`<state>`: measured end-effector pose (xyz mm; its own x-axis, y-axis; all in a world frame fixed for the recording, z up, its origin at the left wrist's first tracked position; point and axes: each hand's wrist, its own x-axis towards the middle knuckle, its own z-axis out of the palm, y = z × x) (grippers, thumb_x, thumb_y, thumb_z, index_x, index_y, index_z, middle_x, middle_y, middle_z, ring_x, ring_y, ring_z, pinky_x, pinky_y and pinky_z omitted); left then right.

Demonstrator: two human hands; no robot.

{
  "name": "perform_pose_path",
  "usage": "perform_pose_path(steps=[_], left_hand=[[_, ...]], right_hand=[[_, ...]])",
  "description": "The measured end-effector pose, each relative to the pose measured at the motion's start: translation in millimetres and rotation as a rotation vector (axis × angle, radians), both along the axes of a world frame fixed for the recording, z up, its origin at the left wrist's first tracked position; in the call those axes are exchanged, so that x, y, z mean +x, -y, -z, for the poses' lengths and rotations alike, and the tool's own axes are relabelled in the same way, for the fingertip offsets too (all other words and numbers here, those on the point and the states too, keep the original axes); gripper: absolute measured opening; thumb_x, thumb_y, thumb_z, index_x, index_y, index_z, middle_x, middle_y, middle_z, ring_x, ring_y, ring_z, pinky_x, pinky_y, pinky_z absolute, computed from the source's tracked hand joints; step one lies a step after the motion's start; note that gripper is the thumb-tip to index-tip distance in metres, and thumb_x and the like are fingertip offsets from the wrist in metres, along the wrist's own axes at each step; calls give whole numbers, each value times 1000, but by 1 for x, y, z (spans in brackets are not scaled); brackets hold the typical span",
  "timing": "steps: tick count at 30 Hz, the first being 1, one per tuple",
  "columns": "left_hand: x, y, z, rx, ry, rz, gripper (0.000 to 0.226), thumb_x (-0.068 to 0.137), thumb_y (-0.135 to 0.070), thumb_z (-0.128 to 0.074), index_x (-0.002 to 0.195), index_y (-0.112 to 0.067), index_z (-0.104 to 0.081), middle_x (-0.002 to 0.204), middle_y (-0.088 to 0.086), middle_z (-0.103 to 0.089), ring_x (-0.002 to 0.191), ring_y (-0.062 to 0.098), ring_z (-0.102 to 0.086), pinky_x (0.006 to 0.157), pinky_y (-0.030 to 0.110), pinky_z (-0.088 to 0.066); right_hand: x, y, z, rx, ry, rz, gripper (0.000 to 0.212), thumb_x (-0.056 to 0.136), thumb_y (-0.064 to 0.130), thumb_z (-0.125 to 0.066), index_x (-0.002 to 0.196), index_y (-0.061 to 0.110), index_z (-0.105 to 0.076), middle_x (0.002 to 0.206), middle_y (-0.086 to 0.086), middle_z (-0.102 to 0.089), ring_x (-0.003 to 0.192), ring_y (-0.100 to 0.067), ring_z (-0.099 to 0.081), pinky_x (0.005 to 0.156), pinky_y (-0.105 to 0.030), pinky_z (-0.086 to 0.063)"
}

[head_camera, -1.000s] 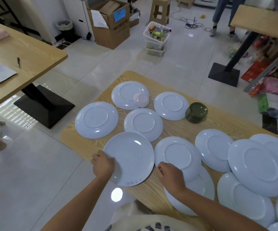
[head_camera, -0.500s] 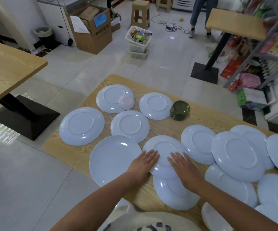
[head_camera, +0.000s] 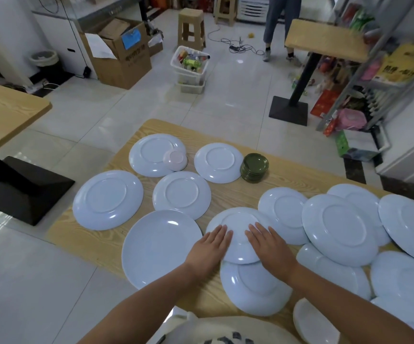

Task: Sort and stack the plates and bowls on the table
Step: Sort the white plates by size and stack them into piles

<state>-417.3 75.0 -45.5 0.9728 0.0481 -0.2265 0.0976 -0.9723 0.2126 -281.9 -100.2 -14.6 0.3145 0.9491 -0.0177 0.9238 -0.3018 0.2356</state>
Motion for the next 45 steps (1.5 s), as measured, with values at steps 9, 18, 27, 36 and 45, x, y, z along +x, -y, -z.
perform_pose_path(steps=[9, 18, 27, 36, 45], left_hand=[[46, -24, -61, -284, 346, -402, 39, 84, -6, -51, 121, -12, -60, 115, 9, -65, 107, 27, -59, 84, 35, -48], [59, -47, -68, -899, 272, -984, 42, 79, 5, -56, 52, -14, -31, 56, 1, -35, 57, 19, -34, 51, 26, -26], [36, -57, -50, -1175, 121, -1234, 17, 86, 3, -53, 101, -2, -60, 102, 17, -62, 97, 38, -64, 80, 45, -58], [49, -52, -46, -1329, 32, -1201, 19, 92, 5, -42, 96, -5, -58, 85, 11, -61, 74, 24, -61, 62, 31, -56], [70, -41, -29, -1337, -52, -1232, 30, 92, 11, -34, 113, 3, -54, 105, 15, -54, 102, 30, -51, 97, 41, -48]], right_hand=[[29, -17, -39, 421, -477, 476, 32, 83, 4, -65, 114, 11, -65, 99, -4, -72, 85, -24, -69, 67, -30, -53], [44, -24, -21, 642, -1126, 1125, 30, 91, 13, -53, 62, 13, -44, 69, -8, -54, 73, -24, -53, 64, -31, -44], [25, -41, -1, 582, -1328, 1237, 27, 97, 13, -47, 72, 6, -55, 78, -12, -56, 66, -22, -55, 50, -23, -48], [34, -46, -2, 578, -1215, 1350, 32, 95, 10, -45, 64, 7, -50, 80, -16, -54, 55, -20, -49, 39, -22, -41], [48, -47, -4, 433, -1320, 1372, 25, 93, 2, -39, 113, -4, -54, 98, -19, -55, 78, -27, -54, 51, -27, -44]])
